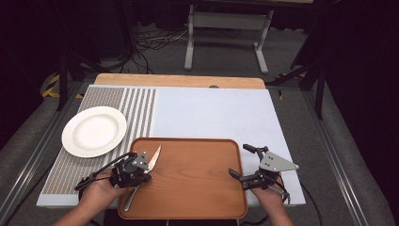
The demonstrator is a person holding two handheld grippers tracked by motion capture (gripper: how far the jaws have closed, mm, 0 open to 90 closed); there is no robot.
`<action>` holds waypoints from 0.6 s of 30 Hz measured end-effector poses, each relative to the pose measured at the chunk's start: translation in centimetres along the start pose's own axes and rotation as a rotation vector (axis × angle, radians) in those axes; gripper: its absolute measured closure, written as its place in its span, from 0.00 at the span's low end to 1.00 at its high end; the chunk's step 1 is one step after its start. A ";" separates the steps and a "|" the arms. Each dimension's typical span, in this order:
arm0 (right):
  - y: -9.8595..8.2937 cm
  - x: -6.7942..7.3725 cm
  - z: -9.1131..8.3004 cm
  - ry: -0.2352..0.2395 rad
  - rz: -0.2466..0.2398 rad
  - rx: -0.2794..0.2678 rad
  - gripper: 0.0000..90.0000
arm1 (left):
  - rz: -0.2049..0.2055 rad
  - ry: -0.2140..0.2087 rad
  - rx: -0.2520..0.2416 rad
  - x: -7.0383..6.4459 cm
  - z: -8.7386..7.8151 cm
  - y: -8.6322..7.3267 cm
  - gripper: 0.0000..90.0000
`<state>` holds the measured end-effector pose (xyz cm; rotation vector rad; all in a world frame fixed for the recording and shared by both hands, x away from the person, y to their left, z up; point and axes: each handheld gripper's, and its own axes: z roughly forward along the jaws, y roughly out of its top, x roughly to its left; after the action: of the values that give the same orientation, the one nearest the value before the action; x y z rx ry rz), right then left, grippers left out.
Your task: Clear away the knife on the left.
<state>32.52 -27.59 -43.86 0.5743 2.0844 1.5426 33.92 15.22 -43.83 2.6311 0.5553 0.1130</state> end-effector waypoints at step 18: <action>-0.1 0.0 0.1 0.003 -0.001 0.002 0.03 | -0.046 0.027 -0.004 0.7 -0.6 -1.4 1.00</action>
<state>32.61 -27.54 -43.95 0.5717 2.0886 1.5411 33.95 16.93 -43.91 2.6152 0.6235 0.1356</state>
